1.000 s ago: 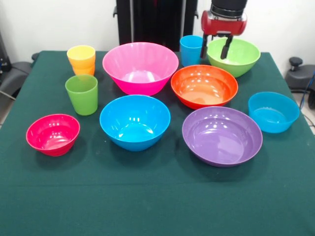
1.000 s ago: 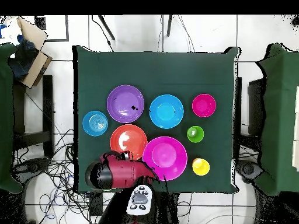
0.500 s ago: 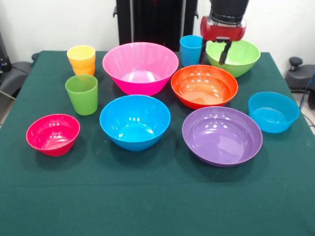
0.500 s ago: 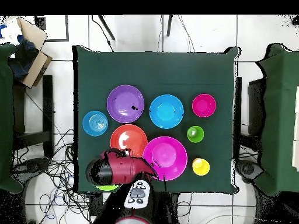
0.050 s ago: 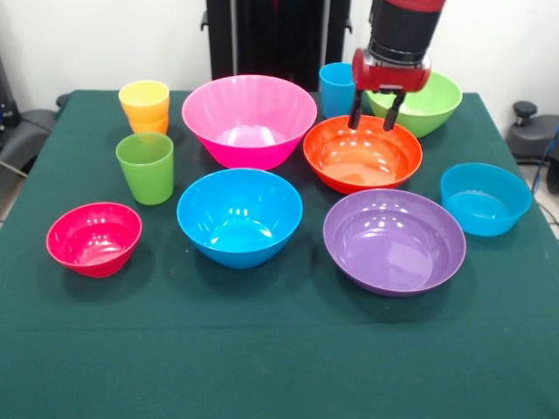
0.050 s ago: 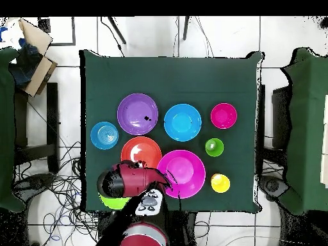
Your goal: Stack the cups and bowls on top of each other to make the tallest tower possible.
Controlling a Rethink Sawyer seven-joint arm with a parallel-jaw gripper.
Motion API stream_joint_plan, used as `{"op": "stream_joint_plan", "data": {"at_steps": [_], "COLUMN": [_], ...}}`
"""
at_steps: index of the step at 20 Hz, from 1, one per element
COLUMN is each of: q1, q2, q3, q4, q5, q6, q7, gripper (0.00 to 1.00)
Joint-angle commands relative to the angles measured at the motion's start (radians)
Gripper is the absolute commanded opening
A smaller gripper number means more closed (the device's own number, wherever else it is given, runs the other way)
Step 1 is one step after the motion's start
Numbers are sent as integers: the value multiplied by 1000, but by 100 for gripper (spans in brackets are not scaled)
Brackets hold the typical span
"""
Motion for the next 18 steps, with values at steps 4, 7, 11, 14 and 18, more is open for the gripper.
{"op": "stream_joint_plan", "data": {"at_steps": [4, 7, 11, 14, 18], "q1": [25, 32, 46, 59, 67], "q2": [58, 63, 77, 100, 107], "q3": [42, 34, 19, 9, 4], "q4": [-101, -106, -119, -135, -139], "q5": [20, 22, 28, 36, 41], "q6": [-49, -50, -44, -61, -64], "q7": [168, 171, 175, 184, 190], "gripper": [100, 100, 100, 100, 100]}}
